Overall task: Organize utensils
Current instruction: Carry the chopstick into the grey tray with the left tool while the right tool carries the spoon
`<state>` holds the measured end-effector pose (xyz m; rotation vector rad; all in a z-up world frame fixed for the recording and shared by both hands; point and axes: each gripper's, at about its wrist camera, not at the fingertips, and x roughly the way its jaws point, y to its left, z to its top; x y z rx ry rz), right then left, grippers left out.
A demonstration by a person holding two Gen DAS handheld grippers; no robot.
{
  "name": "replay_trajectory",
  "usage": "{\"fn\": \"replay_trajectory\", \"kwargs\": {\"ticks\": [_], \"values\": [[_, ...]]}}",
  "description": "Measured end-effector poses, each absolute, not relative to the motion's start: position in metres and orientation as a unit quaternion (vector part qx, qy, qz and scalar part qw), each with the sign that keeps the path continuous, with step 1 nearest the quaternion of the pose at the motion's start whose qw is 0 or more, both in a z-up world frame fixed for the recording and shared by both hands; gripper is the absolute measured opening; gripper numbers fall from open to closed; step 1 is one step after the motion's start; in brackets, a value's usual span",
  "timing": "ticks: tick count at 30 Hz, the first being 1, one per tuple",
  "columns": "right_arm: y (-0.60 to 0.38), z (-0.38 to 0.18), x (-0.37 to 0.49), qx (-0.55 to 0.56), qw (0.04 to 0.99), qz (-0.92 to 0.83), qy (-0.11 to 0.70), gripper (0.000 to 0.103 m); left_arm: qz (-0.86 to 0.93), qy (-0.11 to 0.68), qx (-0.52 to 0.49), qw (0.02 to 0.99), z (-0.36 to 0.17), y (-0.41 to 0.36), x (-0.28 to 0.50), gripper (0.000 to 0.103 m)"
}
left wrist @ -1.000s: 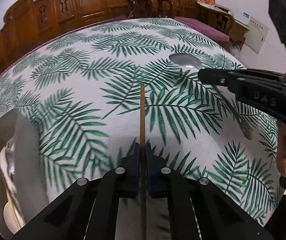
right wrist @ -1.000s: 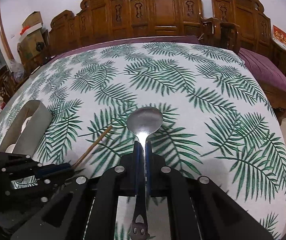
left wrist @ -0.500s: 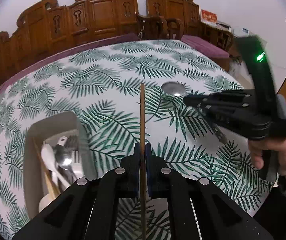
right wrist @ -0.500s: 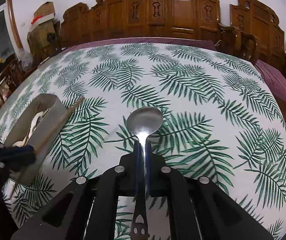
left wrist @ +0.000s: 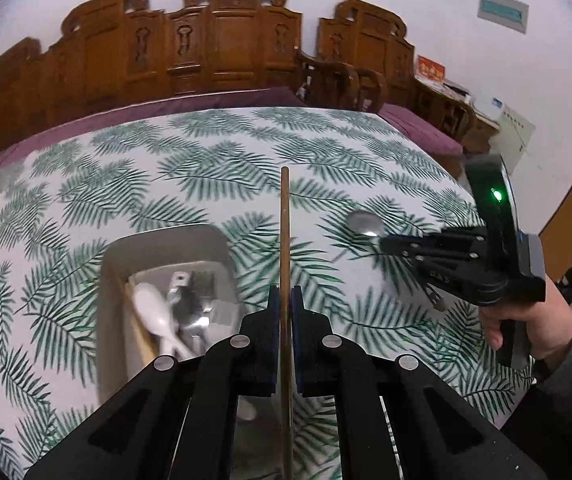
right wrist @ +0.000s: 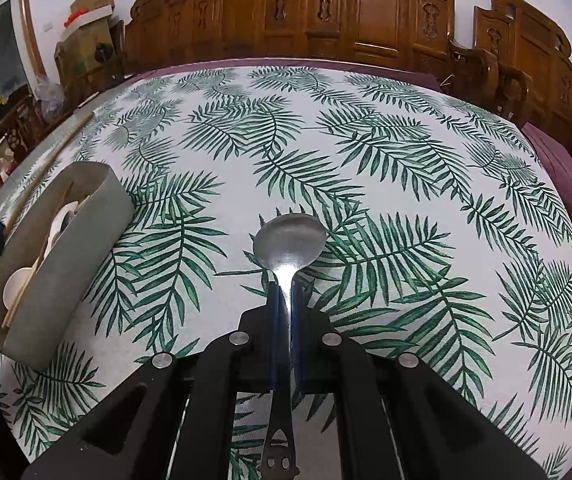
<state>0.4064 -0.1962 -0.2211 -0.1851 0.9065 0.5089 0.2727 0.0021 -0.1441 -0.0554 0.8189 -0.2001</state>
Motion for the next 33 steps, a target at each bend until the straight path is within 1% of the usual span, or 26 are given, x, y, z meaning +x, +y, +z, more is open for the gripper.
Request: {"fn": "replay_trajectory", "kwargs": {"ticks": [9, 25, 30, 33], "values": [[-0.186, -0.226, 0.408, -0.099, 0.861, 0.244, 0.435, 0.007, -0.070, 0.406, -0.057, 0.909, -0.155, 0.043, 0.280, 0.004], [-0.181, -0.210, 0.394, -0.094, 0.868, 0.257, 0.415, 0.007, -0.038, 0.467, -0.039, 0.883, -0.194, 0.054, 0.291, 0.004], [-0.175, -0.201, 0.384, -0.088, 0.870, 0.266, 0.406, 0.007, -0.034, 0.473, -0.042, 0.879, -0.196, 0.059, 0.287, 0.004], [-0.170, -0.196, 0.379, -0.081, 0.870, 0.274, 0.401, 0.007, -0.033, 0.464, -0.046, 0.884, -0.190, 0.062, 0.284, 0.004]]}}
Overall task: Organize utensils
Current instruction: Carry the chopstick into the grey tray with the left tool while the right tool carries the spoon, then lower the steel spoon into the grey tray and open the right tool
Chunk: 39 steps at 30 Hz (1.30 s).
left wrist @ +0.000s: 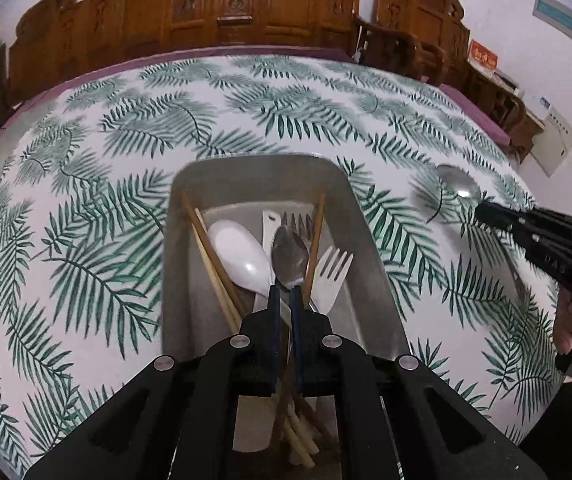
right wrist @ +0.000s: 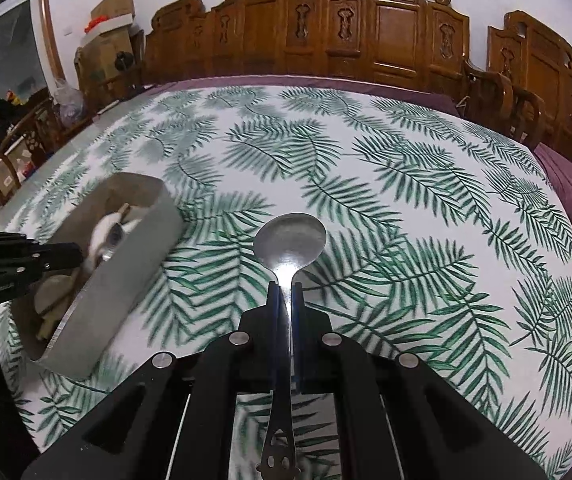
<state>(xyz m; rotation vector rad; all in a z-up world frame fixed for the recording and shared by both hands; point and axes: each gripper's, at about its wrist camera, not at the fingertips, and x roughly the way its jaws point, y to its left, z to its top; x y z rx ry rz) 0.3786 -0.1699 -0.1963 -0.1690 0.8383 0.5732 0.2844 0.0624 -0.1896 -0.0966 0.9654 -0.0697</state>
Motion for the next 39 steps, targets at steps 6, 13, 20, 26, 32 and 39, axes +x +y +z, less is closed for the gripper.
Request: {"fn": "replay_trajectory", "kwargs": {"ticks": [6, 13, 20, 26, 32, 39], "values": [[-0.149, -0.178, 0.362, -0.067, 0.871, 0.298, 0.385, 0.007, -0.028, 0.439, -0.049, 0.897, -0.169, 0.073, 0.279, 0.005], [-0.112, -0.156, 0.340, -0.069, 0.866, 0.326, 0.372, 0.007, -0.021, 0.415, -0.058, 0.908, -0.147, 0.091, 0.271, 0.005], [-0.069, -0.147, 0.326, -0.045, 0.857, 0.352, 0.374, 0.007, -0.012, 0.399, -0.066, 0.915, -0.134, 0.107, 0.264, 0.005], [-0.032, -0.158, 0.325, -0.043, 0.849, 0.356, 0.388, 0.007, -0.003, 0.390, -0.072, 0.918, -0.128, 0.121, 0.259, 0.005], [-0.006, -0.183, 0.335, -0.035, 0.840, 0.345, 0.417, 0.007, 0.009, 0.386, -0.071, 0.920, -0.126, 0.132, 0.258, 0.005], [0.009, -0.197, 0.344, -0.027, 0.837, 0.331, 0.436, 0.007, 0.012, 0.391, -0.072, 0.918, -0.130, 0.135, 0.260, 0.005]]}}
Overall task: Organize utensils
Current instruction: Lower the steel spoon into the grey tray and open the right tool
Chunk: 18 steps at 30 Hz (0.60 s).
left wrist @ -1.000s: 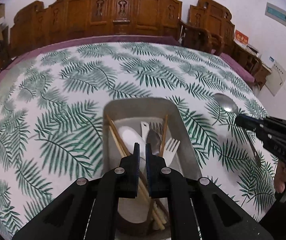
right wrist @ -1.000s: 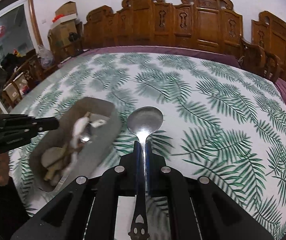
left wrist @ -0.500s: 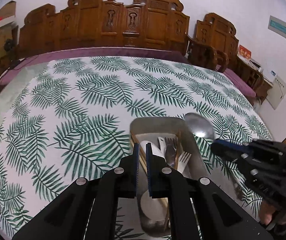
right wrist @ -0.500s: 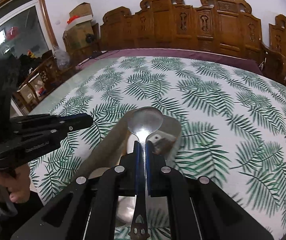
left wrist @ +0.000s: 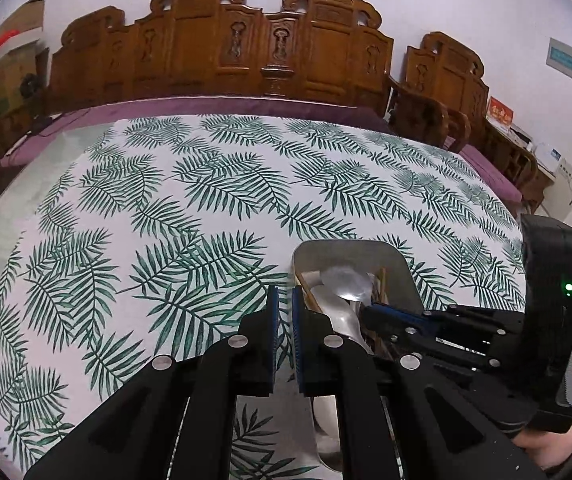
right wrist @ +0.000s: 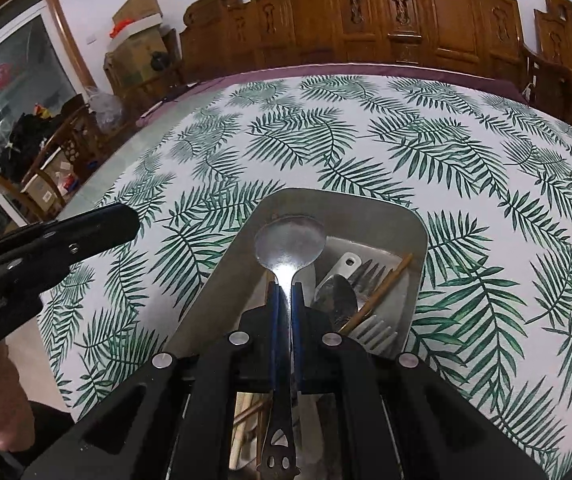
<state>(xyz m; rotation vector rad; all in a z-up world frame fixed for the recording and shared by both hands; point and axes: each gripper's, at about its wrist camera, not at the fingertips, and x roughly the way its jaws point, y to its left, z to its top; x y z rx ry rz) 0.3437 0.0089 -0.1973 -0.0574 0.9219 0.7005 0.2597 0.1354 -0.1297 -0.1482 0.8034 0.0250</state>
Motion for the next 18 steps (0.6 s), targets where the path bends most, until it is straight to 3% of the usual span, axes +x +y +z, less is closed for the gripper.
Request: {"fn": "replay_trajectory", "kwargs": {"ticks": [18], "values": [[-0.015, -0.184, 0.325, -0.034, 0.843, 0.344, 0.412, 0.010, 0.011, 0.394, -0.069, 0.917, -0.132, 0.125, 0.256, 0.005]]}}
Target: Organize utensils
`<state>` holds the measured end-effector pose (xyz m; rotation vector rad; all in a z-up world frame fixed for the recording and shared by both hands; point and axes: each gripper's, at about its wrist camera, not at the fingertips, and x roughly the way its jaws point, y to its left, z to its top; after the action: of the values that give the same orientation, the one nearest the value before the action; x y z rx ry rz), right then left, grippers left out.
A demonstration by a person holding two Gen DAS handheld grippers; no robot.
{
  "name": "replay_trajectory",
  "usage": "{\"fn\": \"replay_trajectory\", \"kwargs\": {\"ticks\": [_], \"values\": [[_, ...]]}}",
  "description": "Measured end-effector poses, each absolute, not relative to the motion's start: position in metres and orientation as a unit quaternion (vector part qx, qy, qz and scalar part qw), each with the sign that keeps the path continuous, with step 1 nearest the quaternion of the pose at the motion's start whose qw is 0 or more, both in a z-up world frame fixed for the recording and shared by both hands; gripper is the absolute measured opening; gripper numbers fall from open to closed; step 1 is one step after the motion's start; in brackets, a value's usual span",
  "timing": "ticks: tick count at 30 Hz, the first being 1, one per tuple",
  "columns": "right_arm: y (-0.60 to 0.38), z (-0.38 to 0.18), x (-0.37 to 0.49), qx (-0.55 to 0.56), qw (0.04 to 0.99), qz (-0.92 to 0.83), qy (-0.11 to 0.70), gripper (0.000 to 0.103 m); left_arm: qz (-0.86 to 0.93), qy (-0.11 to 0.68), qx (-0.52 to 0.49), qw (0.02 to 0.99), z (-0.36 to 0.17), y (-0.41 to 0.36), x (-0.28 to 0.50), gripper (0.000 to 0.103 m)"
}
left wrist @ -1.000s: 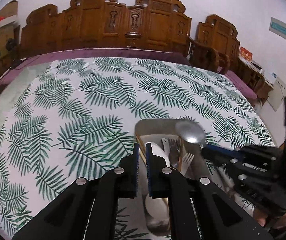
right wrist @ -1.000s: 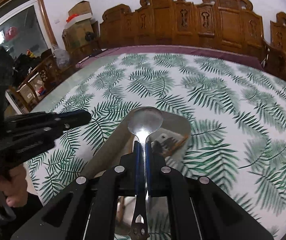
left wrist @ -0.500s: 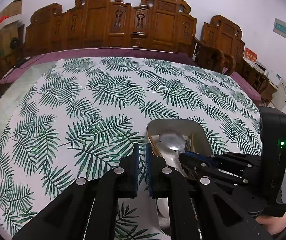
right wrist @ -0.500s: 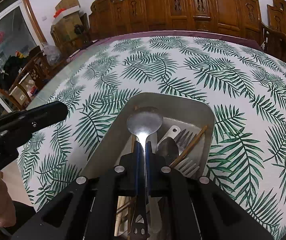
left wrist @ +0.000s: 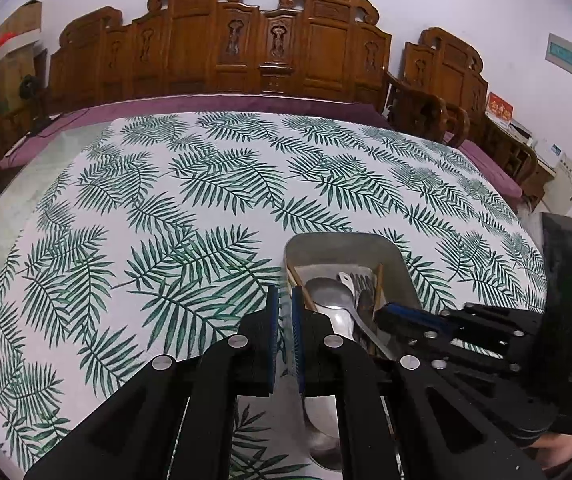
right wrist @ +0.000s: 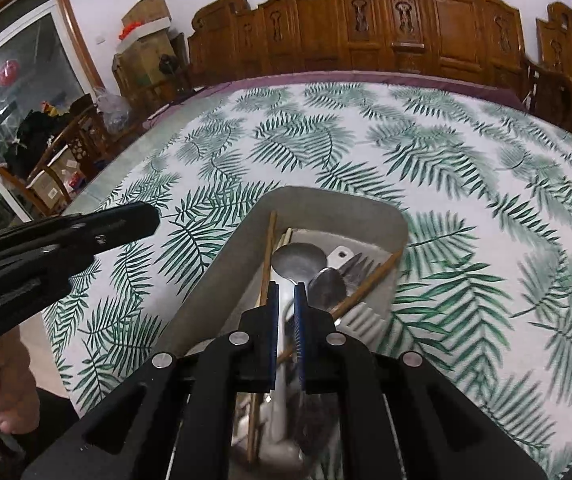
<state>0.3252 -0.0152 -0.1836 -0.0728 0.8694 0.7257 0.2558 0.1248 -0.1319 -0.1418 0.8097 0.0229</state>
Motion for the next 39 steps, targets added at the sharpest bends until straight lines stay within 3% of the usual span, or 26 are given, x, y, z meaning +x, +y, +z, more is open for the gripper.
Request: {"fn": "replay_trajectory", "kwargs": {"ticks": [6, 12, 14, 15, 17, 20, 23, 25, 39], "values": [[-0.049, -0.160, 0.304, -0.040, 0.861, 0.334, 0.381, 0.010, 0.006, 0.390, -0.063, 0.919, -0.128, 0.108, 0.242, 0.008], [-0.085, -0.145, 0.284, -0.036, 0.875, 0.317, 0.365, 0.014, 0.000, 0.390, -0.060, 0.919, -0.125, 0.089, 0.222, 0.038], [-0.096, -0.143, 0.279, -0.033, 0.879, 0.308, 0.362, 0.023, 0.002, 0.387, -0.054, 0.921, -0.123, 0.082, 0.215, 0.067], [-0.103, -0.141, 0.276, -0.029, 0.881, 0.304, 0.361, 0.026, 0.003, 0.383, -0.053, 0.922, -0.122, 0.080, 0.212, 0.073], [-0.114, -0.140, 0.271, -0.022, 0.885, 0.294, 0.361, 0.052, 0.001, 0.376, -0.058, 0.925, -0.119, 0.078, 0.205, 0.081], [-0.131, -0.136, 0.261, -0.014, 0.896, 0.270, 0.353, 0.080, -0.004, 0.373, -0.068, 0.925, -0.114, 0.075, 0.196, 0.091], [-0.145, -0.134, 0.253, -0.010, 0.901, 0.254, 0.351, 0.095, -0.005, 0.373, -0.061, 0.926, -0.111, 0.068, 0.187, 0.095], [-0.154, -0.133, 0.246, -0.007, 0.903, 0.246, 0.353, 0.098, -0.004, 0.377, -0.053, 0.925, -0.112, 0.062, 0.180, 0.095], [-0.198, -0.114, 0.199, -0.003, 0.918, 0.204, 0.339, 0.100, -0.015, 0.387, -0.031, 0.921, -0.101, 0.029, 0.134, 0.095]]}}
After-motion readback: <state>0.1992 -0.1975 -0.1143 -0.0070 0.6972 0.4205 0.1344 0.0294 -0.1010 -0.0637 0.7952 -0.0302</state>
